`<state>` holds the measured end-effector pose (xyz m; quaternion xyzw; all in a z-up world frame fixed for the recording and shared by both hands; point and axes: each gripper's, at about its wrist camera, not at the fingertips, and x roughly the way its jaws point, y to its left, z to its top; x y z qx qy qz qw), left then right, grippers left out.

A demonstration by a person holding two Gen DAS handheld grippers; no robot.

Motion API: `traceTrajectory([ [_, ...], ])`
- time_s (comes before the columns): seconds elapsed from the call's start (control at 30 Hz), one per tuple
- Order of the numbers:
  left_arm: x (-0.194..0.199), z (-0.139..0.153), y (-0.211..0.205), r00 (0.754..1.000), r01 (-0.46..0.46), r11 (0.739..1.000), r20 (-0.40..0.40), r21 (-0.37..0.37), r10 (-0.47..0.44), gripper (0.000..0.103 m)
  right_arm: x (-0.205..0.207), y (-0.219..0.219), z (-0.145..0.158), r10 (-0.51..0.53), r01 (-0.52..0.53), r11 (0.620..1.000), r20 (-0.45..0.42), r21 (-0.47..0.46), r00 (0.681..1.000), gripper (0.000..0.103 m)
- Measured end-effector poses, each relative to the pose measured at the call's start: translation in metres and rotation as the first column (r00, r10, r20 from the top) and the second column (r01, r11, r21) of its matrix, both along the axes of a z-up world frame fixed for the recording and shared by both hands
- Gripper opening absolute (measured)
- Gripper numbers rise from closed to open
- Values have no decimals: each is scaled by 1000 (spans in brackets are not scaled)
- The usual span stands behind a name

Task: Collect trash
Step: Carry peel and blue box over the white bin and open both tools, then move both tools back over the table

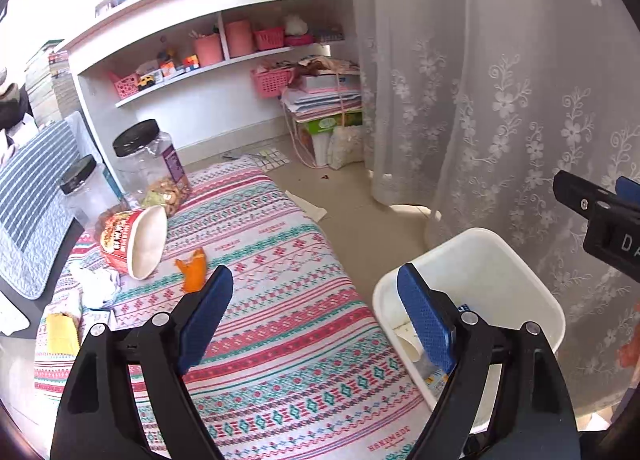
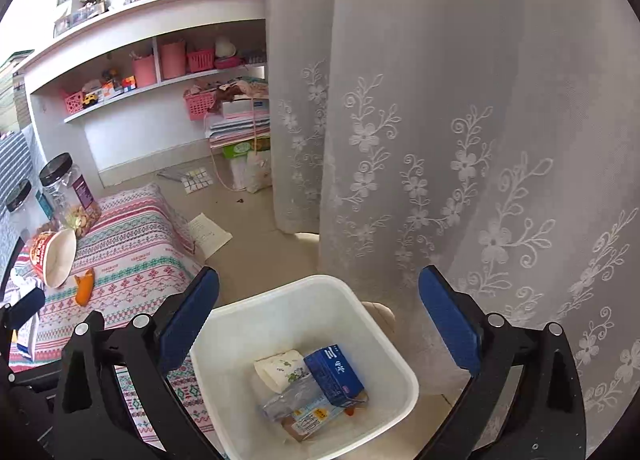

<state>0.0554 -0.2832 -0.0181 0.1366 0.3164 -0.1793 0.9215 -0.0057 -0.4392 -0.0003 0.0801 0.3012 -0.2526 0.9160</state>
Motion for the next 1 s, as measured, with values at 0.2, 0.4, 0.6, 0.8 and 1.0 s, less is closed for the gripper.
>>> traceTrajectory([
  [0.2, 11, 10, 39, 997, -79, 997, 23, -5, 79, 85, 22, 38, 0, 75, -75, 997, -9, -12, 997, 96],
  [0.4, 21, 14, 82, 987, -161, 987, 25, -1, 161, 85, 41, 72, -3, 136, -136, 991, -22, -13, 991, 96],
  [0.6, 33, 11, 122, 972, -236, 972, 6, 13, 235, 85, 59, 111, -7, 206, -206, 979, -34, -3, 978, 96],
  [0.8, 43, 5, 159, 953, -301, 953, -13, 40, 302, 85, 77, 148, -13, 271, -271, 963, -48, 8, 961, 96],
  [1.0, 61, -11, 197, 925, -367, 927, -76, 74, 372, 85, 95, 180, -21, 323, -323, 946, -69, 20, 944, 96],
])
